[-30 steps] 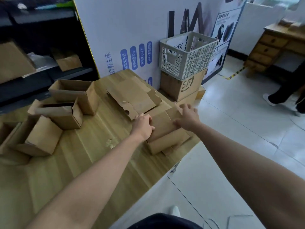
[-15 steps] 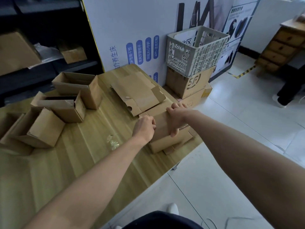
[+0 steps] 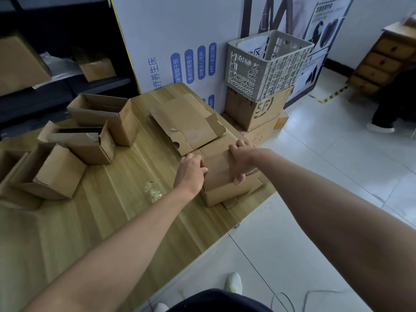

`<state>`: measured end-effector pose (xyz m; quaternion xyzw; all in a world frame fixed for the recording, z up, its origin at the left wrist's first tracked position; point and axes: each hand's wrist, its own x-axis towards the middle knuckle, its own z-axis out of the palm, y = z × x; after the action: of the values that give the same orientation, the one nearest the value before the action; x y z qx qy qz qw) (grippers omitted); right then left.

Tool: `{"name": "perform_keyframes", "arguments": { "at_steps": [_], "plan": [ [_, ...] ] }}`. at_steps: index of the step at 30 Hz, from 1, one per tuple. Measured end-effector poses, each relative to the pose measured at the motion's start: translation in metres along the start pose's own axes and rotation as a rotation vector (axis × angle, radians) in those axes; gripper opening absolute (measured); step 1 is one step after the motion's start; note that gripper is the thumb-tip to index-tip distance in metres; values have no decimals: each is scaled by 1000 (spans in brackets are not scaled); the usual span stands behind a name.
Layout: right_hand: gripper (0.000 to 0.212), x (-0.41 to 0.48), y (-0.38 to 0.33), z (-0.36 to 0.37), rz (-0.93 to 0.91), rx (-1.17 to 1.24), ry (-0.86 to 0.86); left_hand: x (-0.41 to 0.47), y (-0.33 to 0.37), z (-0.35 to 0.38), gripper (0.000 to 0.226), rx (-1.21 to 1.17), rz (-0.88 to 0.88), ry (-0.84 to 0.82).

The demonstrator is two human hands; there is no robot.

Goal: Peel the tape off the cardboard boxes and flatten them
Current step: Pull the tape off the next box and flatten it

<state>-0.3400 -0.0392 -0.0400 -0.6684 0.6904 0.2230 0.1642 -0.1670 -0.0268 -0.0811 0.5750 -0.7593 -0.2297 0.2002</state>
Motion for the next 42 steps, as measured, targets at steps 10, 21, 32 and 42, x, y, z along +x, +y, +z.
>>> {"name": "perform_keyframes", "arguments": {
  "at_steps": [10, 21, 32, 42],
  "plan": [
    [109, -1, 0, 0, 13, -16, -17, 0, 0, -4, 15, 5, 71, -65],
    [109, 4, 5, -1, 1, -6, -56, 9, 7, -4, 16, 10, 90, -100],
    [108, 8, 2, -1, 7, -17, -51, 14, 9, -6, 31, 7, 67, -208],
    [109, 7, 9, 1, -12, 47, -29, 21, 17, -5, 27, 169, 137, -192]
  ]
}}
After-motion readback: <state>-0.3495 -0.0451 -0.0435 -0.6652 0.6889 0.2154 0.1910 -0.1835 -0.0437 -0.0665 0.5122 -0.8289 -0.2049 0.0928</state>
